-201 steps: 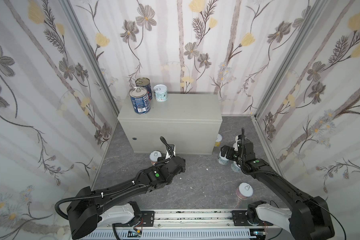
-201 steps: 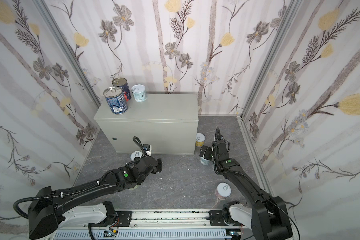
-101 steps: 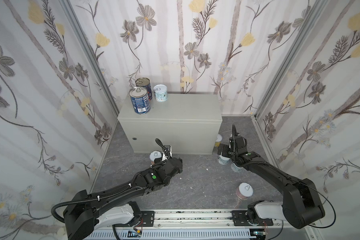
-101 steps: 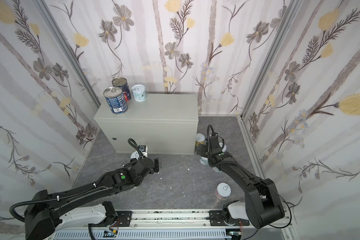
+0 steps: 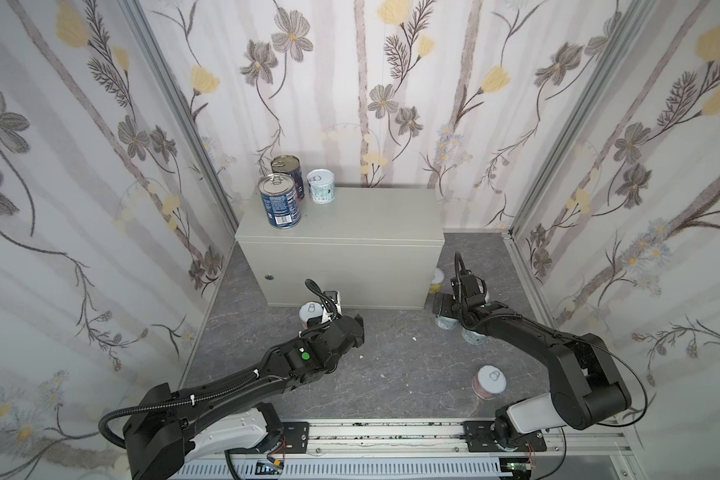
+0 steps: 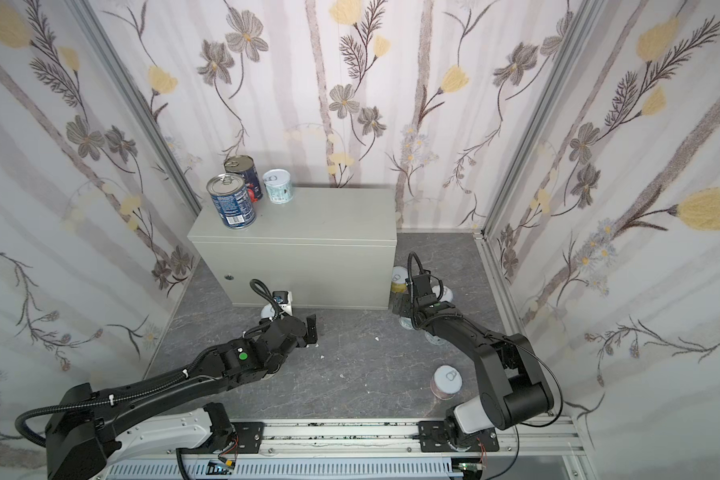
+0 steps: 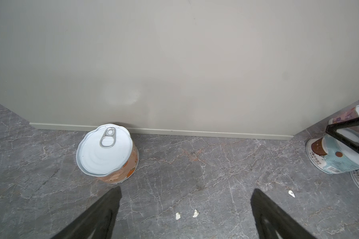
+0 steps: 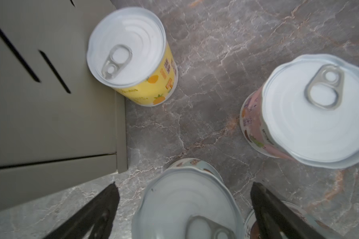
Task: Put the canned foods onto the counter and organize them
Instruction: 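Grasp a teal-labelled can with the right gripper while left gripper hovers near orange can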
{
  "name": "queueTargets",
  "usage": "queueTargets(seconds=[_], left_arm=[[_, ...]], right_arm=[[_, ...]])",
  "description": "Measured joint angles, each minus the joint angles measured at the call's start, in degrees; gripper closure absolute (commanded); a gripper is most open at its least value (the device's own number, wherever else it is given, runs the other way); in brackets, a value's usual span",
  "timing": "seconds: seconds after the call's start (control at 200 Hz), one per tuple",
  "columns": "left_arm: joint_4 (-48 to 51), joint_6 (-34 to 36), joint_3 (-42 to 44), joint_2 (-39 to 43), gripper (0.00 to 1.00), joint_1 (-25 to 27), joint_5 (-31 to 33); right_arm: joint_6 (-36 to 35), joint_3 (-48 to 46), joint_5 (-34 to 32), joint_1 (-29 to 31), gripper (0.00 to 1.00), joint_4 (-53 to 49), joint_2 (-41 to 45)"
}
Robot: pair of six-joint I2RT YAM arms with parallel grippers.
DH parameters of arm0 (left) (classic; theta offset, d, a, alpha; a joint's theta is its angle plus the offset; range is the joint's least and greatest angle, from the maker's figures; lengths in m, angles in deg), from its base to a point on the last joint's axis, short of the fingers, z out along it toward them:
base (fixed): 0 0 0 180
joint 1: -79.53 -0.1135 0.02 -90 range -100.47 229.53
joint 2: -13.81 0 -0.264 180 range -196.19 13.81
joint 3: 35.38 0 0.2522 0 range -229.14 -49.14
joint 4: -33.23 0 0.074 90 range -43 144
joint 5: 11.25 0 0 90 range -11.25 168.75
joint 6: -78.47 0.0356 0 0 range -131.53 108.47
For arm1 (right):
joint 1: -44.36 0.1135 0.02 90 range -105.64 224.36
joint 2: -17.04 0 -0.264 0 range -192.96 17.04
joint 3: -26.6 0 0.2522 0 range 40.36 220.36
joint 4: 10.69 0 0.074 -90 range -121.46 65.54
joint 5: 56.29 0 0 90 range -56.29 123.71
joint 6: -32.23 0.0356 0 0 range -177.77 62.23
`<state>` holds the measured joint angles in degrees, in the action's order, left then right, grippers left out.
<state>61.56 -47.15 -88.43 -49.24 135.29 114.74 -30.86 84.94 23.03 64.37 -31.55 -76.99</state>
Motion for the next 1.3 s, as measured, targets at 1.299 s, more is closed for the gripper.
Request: queueTargets(seconds=[1.299], left_arm=[[-0.2,0.9,-0.4,-0.9,0.00,-1.1,0.9]], right_arm=[[-1.4,0.1,-3.8,3.0,0.30,2.1,-5.4]])
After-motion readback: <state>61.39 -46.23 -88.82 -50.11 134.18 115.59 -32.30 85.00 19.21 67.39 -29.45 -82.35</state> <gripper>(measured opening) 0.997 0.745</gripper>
